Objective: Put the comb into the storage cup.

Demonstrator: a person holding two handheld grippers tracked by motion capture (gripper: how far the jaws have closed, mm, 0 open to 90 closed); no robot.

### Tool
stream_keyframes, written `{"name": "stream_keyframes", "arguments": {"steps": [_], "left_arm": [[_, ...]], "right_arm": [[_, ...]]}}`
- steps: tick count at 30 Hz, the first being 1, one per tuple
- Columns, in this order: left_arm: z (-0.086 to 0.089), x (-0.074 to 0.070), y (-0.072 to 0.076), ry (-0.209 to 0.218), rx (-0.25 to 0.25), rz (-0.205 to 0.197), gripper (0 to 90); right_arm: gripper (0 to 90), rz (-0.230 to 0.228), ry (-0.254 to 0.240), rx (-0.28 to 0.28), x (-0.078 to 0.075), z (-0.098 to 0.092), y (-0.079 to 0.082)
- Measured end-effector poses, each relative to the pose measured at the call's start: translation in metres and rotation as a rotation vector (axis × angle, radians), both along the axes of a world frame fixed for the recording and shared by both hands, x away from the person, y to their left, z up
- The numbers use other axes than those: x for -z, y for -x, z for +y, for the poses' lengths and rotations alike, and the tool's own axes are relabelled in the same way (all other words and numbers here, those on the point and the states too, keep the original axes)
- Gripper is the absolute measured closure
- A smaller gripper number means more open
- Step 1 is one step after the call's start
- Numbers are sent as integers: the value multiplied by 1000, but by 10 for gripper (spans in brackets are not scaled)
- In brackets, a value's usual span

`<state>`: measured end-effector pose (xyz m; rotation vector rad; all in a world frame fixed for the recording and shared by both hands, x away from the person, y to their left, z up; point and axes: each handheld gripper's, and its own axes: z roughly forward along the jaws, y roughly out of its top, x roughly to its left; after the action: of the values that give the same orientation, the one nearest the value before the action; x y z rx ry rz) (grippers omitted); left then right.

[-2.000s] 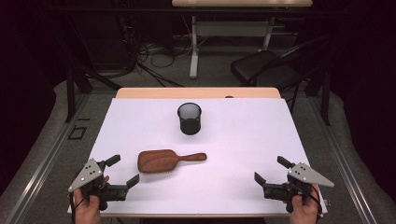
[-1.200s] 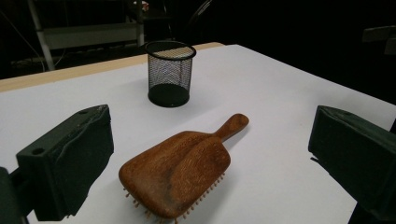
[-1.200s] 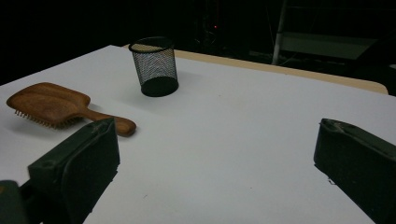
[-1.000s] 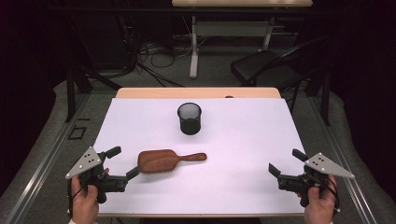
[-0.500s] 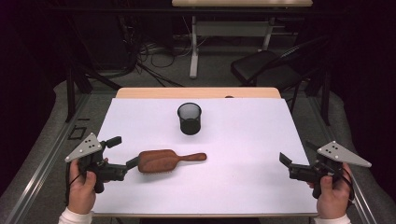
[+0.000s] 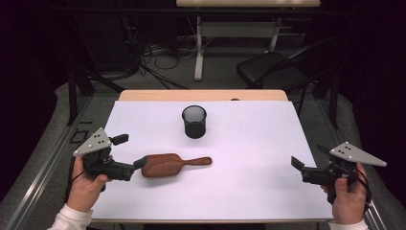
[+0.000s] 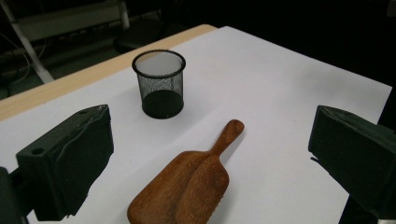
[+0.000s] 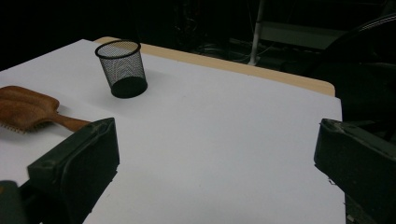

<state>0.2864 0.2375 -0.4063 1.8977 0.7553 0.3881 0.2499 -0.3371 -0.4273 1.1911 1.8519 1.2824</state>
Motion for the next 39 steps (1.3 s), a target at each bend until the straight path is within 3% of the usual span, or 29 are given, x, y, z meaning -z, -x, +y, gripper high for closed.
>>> {"name": "stream_keyframes", "arguments": {"steps": [3, 8, 10, 15, 21, 24, 31, 39], "left_arm": [[-3, 0, -7, 0, 14, 28, 2], [-12, 1, -24, -46, 6, 71, 2], [-20, 5, -38, -60, 1, 122, 2], [-30, 9, -53, -81, 7, 173, 3], [-47, 13, -69, -154, -4, 203, 73], [-54, 16, -77, -170, -24, 226, 158], [-66, 21, -85, -193, -21, 247, 243], [-84, 35, -96, -267, -18, 269, 388]], "right_arm": [[0, 4, 4, -6, 1, 2, 0], [0, 7, 14, -16, 1, 11, -1], [0, 0, 16, -18, 1, 13, -2], [0, 14, 23, -18, 3, 16, -5], [0, 35, 31, -24, 6, 19, -8], [0, 44, 20, -25, 7, 20, -9], [0, 50, 18, -38, 8, 24, -11], [0, 37, 0, -55, 7, 30, -16]]}}
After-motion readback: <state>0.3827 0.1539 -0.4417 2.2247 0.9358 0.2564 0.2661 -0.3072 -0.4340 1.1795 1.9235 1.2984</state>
